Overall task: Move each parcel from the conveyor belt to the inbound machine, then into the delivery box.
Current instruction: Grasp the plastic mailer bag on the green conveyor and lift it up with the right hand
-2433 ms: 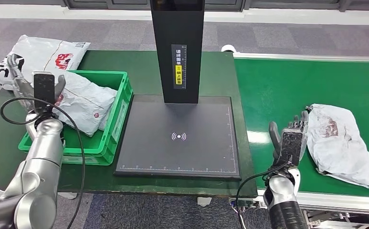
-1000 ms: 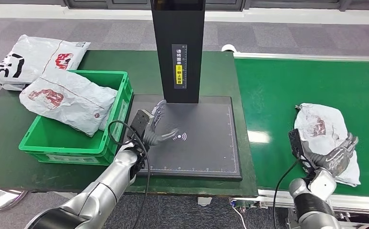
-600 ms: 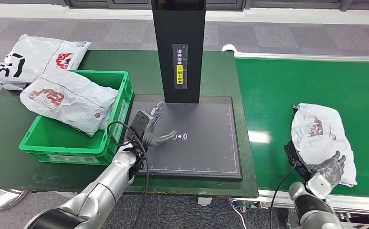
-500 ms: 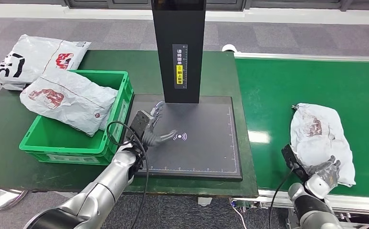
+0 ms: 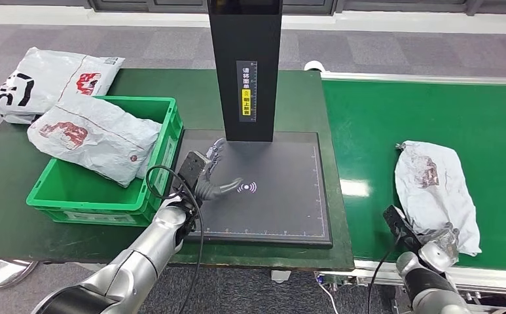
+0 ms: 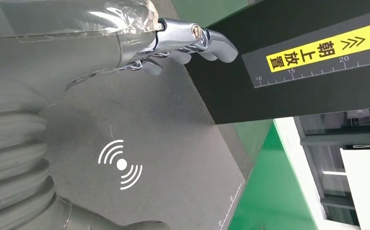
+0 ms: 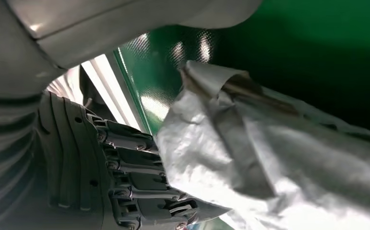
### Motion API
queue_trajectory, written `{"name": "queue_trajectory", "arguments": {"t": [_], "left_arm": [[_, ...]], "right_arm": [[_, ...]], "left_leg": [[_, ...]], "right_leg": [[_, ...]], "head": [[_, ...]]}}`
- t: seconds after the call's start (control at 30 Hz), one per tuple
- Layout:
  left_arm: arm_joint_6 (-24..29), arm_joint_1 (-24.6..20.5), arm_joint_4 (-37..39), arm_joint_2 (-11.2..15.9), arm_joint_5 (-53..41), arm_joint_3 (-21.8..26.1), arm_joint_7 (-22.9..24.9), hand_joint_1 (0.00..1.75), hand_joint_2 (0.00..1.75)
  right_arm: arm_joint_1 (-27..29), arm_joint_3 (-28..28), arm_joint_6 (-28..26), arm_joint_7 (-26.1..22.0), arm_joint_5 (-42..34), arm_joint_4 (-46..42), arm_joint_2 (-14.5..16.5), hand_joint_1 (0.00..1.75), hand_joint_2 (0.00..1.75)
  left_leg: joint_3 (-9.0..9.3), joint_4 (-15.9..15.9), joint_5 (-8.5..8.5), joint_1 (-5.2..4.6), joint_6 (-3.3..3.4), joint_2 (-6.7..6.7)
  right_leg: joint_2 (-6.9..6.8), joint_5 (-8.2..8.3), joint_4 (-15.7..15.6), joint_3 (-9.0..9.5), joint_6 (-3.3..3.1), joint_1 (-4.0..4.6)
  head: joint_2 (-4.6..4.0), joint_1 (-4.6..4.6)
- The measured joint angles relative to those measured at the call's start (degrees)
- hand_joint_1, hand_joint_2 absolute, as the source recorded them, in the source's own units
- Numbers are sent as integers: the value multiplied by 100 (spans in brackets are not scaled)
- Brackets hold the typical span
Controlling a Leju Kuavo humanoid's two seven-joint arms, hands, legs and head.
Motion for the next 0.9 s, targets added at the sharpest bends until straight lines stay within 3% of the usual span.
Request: {"name": "queue_trajectory", "arguments": {"t": [0.03, 0.23, 0.57, 0.63, 0.77, 0.9], "left_arm": [[-16, -2, 1, -1, -7, 0, 3, 0, 175], [-57, -11, 4, 8, -14, -1, 10, 0, 175], [-34, -2, -20, 61, -25, 2, 52, 0, 175], [8, 15, -54, 79, -38, 2, 64, 0, 175], [156, 99, -154, 116, -54, 2, 89, 0, 175], [446, 178, -229, 152, -61, 2, 112, 0, 175]], "right_arm": [[-19, -14, 172, 20, -9, 4, -4, 175, 175], [-68, -86, 398, 29, -31, 26, -43, 175, 175], [-77, -188, -241, -292, 26, 27, -42, 175, 175], [-78, -188, -528, -443, 14, 27, -25, 175, 175], [-112, -208, -1610, -1037, -169, -7, 45, 175, 175], [-208, -340, -2655, -2251, -787, -189, 184, 175, 175]], "left_leg": [[2, 0, 0, 0, 0, 0], [5, 2, 0, 0, 11, -2], [4, 4, 1, 1, 11, -2], [2, 3, 1, 1, 11, -3], [-1, 3, 1, 0, 11, -3], [-4, 3, 2, 0, 12, -5]], "right_leg": [[0, 0, 0, 2, 0, 0], [-8, -1, -2, 15, 12, 0], [-4, 4, -1, 15, 17, 1], [-5, 4, -1, 15, 17, 1], [-5, 4, 0, 14, 17, 0], [-6, 4, 0, 12, 17, -1]], "head": [[0, 0], [0, 0], [0, 0], [0, 0], [0, 0], [0, 0]]}}
